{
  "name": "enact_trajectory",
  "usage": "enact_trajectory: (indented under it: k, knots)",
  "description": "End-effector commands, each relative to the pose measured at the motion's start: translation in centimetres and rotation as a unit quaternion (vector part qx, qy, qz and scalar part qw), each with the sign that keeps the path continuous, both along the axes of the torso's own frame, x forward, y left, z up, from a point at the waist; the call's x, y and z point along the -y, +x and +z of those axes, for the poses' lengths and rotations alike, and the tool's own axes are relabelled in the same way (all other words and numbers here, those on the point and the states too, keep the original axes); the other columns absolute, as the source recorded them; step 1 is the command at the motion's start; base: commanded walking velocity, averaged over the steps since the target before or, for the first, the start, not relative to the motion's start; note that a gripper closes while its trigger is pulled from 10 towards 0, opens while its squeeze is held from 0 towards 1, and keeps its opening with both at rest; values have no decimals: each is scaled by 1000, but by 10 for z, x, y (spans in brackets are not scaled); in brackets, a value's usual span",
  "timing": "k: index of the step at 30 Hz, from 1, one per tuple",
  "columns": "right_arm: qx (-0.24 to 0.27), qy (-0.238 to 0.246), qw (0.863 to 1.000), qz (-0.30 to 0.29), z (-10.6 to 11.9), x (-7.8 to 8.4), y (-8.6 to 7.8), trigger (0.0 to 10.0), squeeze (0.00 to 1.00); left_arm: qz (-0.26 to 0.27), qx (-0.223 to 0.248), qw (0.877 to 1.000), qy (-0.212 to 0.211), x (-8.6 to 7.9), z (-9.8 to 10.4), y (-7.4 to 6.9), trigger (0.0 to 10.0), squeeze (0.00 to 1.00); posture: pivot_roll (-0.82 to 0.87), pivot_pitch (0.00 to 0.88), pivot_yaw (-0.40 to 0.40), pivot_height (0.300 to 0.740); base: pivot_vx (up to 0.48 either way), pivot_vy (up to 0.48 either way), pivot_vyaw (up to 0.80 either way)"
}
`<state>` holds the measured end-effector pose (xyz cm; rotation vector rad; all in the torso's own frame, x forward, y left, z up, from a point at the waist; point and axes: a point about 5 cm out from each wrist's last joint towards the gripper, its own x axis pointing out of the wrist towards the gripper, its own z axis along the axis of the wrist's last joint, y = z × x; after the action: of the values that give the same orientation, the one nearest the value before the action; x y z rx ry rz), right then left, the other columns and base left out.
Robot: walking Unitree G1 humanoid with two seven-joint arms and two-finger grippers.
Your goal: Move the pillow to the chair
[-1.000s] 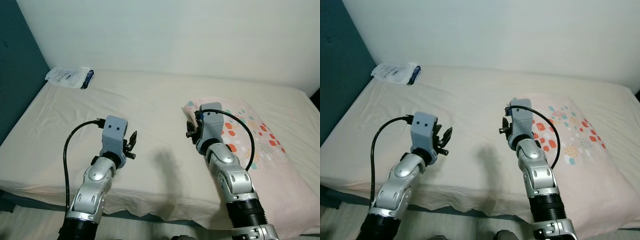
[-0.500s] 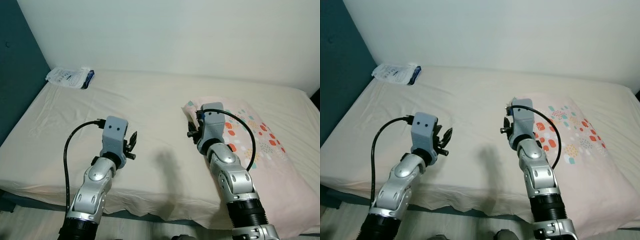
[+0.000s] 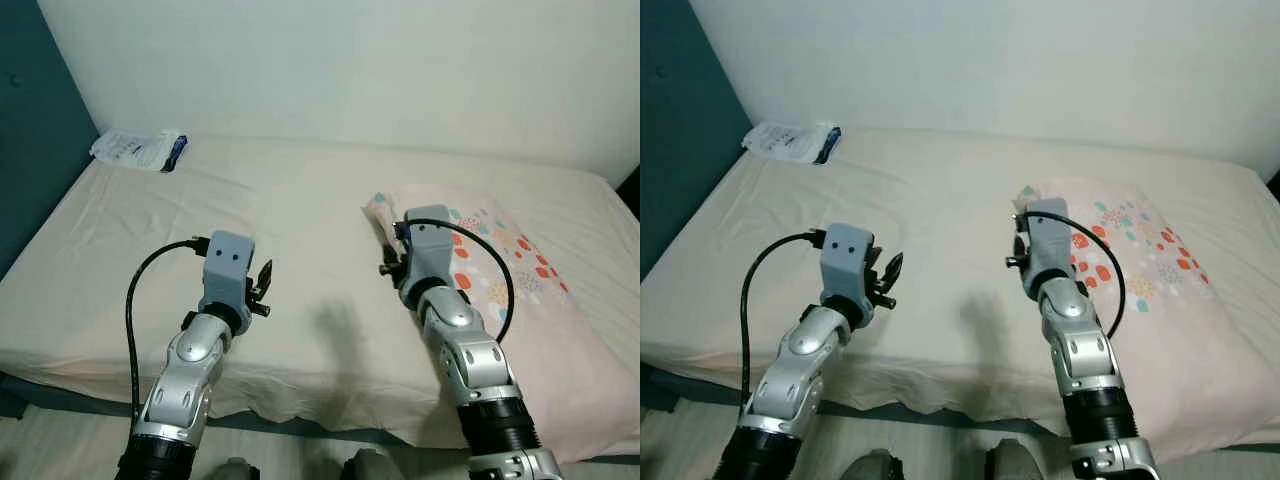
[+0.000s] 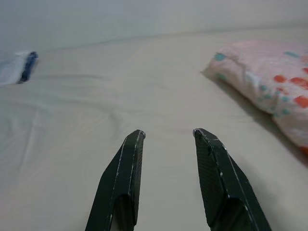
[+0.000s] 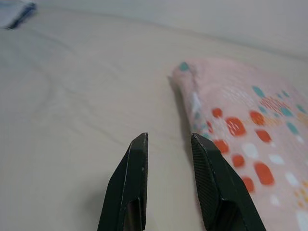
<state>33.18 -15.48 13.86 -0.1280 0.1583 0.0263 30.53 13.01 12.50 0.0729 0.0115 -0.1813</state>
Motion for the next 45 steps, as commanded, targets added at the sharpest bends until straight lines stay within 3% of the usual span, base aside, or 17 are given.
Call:
enact_trajectory:
  k: [1,14,29,38,43,45]
  knots:
    - [-8,-5,1000,-23,-5,7,-2,10000,0,9,1,1000,5,-4,-1,1,10000,0,-25,122,-23,640,0,0,0]
    - [-43,-18,996,-82,-16,25,-4,10000,0,7,6,1000,5,-3,-1,2,10000,0,-26,116,-18,625,0,0,0]
    - [-53,-26,995,-83,-16,25,2,10000,0,-11,5,1000,0,1,2,4,10000,0,-11,118,-17,615,0,0,0]
    - [-68,-37,993,-88,-17,21,7,10000,0,2,4,1000,10,-16,4,1,10000,0,4,136,6,596,0,0,0]
    - [-96,-60,991,-72,-25,12,6,10000,0,7,11,1000,25,-22,5,17,10000,0,-36,135,1,596,0,0,0]
    - [-96,-60,991,-72,-25,12,6,10000,0,7,11,1000,25,-22,5,17,10000,0,-36,135,1,596,0,0,0]
